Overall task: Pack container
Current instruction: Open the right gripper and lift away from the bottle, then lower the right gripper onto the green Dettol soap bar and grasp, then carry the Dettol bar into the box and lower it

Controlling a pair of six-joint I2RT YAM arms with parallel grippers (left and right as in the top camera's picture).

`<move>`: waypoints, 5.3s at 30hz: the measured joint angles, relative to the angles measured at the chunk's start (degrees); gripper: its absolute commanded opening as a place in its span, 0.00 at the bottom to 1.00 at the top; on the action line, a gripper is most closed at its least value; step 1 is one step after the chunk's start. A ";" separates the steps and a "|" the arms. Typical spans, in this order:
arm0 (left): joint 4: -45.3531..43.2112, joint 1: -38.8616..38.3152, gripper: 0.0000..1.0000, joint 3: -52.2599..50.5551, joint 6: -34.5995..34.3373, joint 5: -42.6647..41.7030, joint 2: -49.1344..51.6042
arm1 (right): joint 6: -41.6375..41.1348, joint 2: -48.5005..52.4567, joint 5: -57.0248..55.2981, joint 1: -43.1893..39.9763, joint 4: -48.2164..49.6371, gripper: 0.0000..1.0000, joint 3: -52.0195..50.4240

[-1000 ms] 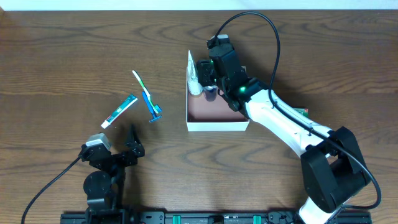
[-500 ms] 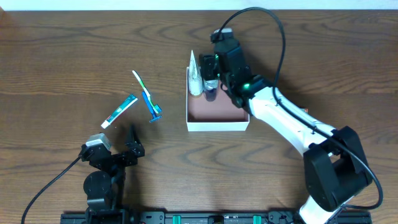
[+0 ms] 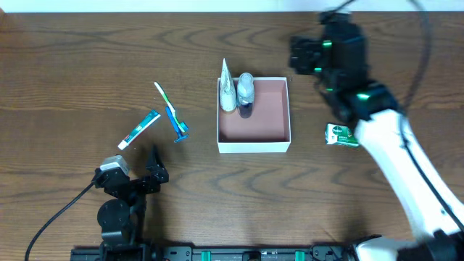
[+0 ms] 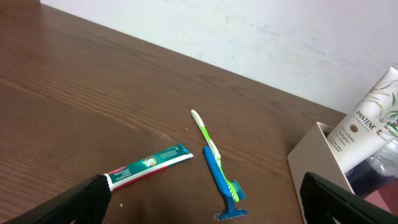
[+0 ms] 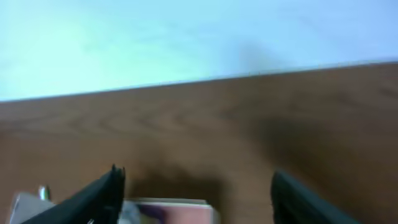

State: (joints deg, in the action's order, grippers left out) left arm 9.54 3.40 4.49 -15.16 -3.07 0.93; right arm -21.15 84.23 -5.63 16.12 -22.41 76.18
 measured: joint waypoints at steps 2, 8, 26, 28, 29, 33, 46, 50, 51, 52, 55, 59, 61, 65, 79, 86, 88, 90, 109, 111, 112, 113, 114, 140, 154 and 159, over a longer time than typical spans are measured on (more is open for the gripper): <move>0.00 0.00 0.98 0.00 0.00 0.00 0.00 | -0.52 -2.16 0.02 -2.21 -5.75 0.90 0.13; 0.00 0.00 0.98 0.00 0.00 0.00 0.04 | -3.02 -3.63 -0.15 -8.11 -20.59 0.99 0.31; 0.02 0.00 0.98 0.00 0.00 0.00 0.04 | -26.27 -2.93 0.48 -15.96 -19.43 0.96 -20.06; 0.02 0.00 0.98 0.00 0.00 0.00 0.04 | -30.32 -2.84 1.01 -15.96 -15.67 0.94 -24.17; 0.02 0.00 0.98 0.00 0.00 0.00 0.04 | -32.48 -2.82 1.18 -15.96 -13.60 0.94 -26.18; 0.02 0.00 0.98 0.00 0.00 0.00 0.04 | -37.92 -2.73 1.57 -15.96 -8.46 0.91 -30.42; 0.00 0.00 0.98 0.00 0.00 0.00 0.04 | -43.63 1.97 1.99 -14.71 2.99 0.93 -33.51; 0.00 0.00 0.98 0.00 0.00 0.00 0.04 | -44.02 4.63 2.29 -14.45 3.65 0.93 -33.55; 0.00 0.00 0.98 0.00 0.00 0.00 0.04 | -44.02 4.92 2.29 -14.45 3.63 0.93 -33.59; 0.00 0.00 0.98 0.00 0.00 0.00 0.04 | -44.04 5.05 2.29 -14.45 3.61 0.93 -33.62; 0.00 0.00 0.98 0.00 0.00 0.00 0.04 | -44.04 5.09 2.19 -14.45 3.63 0.93 -33.62; 0.00 0.00 0.98 0.00 0.00 0.00 0.04 | -44.00 5.31 1.60 -14.62 3.63 0.90 -33.62; 0.00 0.00 0.98 0.00 0.00 0.00 0.04 | -43.87 5.57 1.38 -15.10 3.61 0.86 -33.62; 0.02 0.00 0.98 0.00 0.00 0.00 0.04 | -42.86 6.93 0.94 -16.74 3.43 0.74 -33.55; 0.00 0.00 0.98 0.00 0.00 0.00 0.04 | -34.82 7.67 0.52 -17.73 -1.31 0.71 -32.63; 0.00 0.00 0.98 0.00 0.00 0.00 0.04 | -26.67 7.67 -1.27 -17.75 -6.51 0.72 -32.37; 0.02 0.00 0.98 0.00 0.00 0.00 0.04 | -24.87 7.72 -1.64 -17.75 -7.30 0.72 -32.37; 0.02 0.00 0.98 0.00 0.00 0.00 0.04 | -23.26 7.76 -1.79 -17.75 -7.67 0.70 -32.37; 0.00 0.00 0.98 0.00 0.00 0.00 0.04 | -13.31 8.31 -2.25 -18.58 -5.55 0.50 -32.28; 0.00 0.00 0.98 0.00 0.00 0.00 0.04 | -12.59 8.66 -1.77 -18.58 -6.49 0.49 -31.50; 0.00 0.00 0.98 0.00 0.00 0.00 0.04 | -12.07 8.90 -1.31 -18.58 -7.15 0.49 -30.84; 0.00 0.00 0.98 0.00 0.00 0.00 0.04 | -11.58 9.16 -0.74 -18.58 -8.04 0.49 -30.03; 0.00 0.00 0.98 0.00 0.00 0.00 0.04 | -10.93 9.42 -0.09 -18.58 -8.92 0.49 -28.92; 0.00 0.00 0.98 0.00 0.00 0.00 0.04 | 5.33 9.88 15.52 0.13 -23.54 0.49 -0.92; 0.00 0.00 0.98 0.00 0.00 0.00 0.04 | 3.61 9.90 18.47 15.04 -20.52 0.48 -0.92; 0.00 0.00 0.98 0.00 0.00 0.00 0.04 | 1.86 9.90 18.23 18.12 -18.56 0.51 -0.92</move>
State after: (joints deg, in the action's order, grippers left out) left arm 9.54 3.40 4.49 -15.16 -3.07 0.97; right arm -19.29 94.13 12.60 34.24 -40.97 75.26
